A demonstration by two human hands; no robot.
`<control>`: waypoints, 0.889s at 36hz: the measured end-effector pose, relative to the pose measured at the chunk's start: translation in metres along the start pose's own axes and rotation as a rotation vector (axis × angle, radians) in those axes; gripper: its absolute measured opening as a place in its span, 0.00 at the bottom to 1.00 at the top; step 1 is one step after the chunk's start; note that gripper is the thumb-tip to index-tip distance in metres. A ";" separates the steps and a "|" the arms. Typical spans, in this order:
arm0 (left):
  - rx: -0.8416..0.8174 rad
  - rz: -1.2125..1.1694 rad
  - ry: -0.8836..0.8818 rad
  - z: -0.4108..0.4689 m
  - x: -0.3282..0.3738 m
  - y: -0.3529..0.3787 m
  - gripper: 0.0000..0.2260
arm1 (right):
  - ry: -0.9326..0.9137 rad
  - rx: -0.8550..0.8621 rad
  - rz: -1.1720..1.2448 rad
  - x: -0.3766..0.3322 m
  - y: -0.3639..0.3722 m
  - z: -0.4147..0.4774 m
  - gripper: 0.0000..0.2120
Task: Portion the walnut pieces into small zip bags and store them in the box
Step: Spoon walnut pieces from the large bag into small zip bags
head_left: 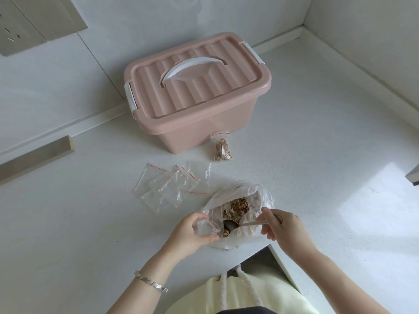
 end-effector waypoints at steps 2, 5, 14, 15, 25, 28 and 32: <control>0.019 -0.043 0.001 0.000 0.000 0.002 0.20 | 0.060 -0.048 0.070 0.002 0.005 0.001 0.16; 0.055 -0.101 0.020 0.001 0.001 0.004 0.16 | 0.143 -0.106 0.164 0.005 0.012 0.002 0.17; 0.182 -0.073 0.267 -0.012 0.018 -0.003 0.20 | 0.318 -0.022 0.432 0.022 0.000 -0.001 0.20; 0.204 -0.042 0.317 -0.015 0.021 -0.004 0.21 | 0.328 -0.011 0.448 0.024 -0.003 -0.001 0.20; 0.185 0.203 0.479 -0.029 0.043 0.003 0.27 | 0.281 0.087 0.482 0.025 -0.031 -0.003 0.21; 0.146 0.268 0.435 -0.022 0.039 0.010 0.29 | 0.232 0.121 0.481 0.019 -0.043 -0.002 0.21; 0.145 0.278 0.396 -0.014 0.033 0.012 0.29 | 0.161 0.167 0.462 0.008 -0.060 -0.003 0.23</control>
Point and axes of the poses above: each hand's wrist, its own z-axis towards the middle knuckle, its own y-axis out of the palm, x = y × z, the point moved 3 cm from there along z, towards the middle knuckle, and after that the axes turned 11 degrees about -z, right-handed, at the moved point
